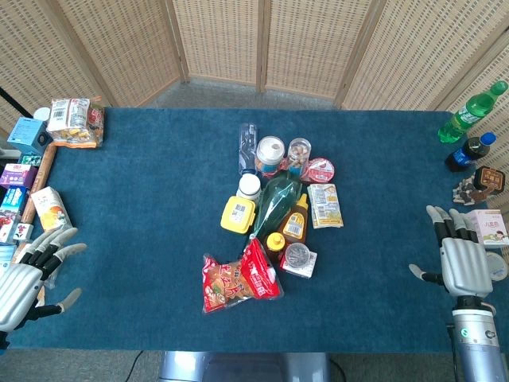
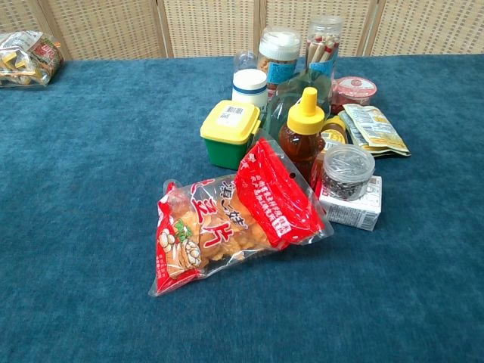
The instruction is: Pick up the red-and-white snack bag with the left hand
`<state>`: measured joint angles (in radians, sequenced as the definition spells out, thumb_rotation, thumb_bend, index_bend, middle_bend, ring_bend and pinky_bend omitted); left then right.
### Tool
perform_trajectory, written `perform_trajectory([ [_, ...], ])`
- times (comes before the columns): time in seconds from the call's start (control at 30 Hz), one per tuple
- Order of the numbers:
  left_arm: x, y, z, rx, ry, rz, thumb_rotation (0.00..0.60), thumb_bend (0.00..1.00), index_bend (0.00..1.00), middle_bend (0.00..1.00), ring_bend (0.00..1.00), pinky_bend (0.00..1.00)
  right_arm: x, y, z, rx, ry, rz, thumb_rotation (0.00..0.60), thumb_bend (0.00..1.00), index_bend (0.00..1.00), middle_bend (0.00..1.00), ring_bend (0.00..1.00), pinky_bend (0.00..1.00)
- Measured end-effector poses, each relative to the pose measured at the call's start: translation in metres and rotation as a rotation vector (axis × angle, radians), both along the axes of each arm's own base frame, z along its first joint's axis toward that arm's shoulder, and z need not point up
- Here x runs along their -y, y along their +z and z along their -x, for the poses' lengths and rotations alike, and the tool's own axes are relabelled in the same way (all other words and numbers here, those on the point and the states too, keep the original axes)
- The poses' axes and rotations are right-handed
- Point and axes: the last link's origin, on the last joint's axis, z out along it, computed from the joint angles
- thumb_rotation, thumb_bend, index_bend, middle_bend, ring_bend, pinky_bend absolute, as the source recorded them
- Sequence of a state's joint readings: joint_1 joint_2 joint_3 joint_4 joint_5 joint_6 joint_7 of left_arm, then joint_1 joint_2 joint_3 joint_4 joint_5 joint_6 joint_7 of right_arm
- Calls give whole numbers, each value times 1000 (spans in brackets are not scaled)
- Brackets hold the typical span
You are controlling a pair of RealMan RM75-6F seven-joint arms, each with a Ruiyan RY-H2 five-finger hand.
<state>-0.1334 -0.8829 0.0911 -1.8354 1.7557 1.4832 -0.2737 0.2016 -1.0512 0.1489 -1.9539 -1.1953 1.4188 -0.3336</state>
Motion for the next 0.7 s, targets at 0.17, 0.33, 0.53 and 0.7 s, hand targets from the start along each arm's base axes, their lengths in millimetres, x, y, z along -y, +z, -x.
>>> perform_trajectory([
  [0.17,1,-1,1,-5,7,7,600,368,196,65,0,0,-1,1,0,5,-3,4,600,0,0,95,0,0],
  [0.33,3,1,1,-12,2,4,600,366,195,65,0,0,-4,0,0,10,0,1,600,0,0,96,0,0],
  [0.53,-1,-3,-1,-17,-1,29,600,362,167,58,0,0,-8,2,1,20,-5,7,600,0,0,94,0,0],
  [0.7,-12,-12,-8,-38,-19,83,600,306,118,49,0,0,-11,3,1,24,-6,9,599,0,0,94,0,0],
])
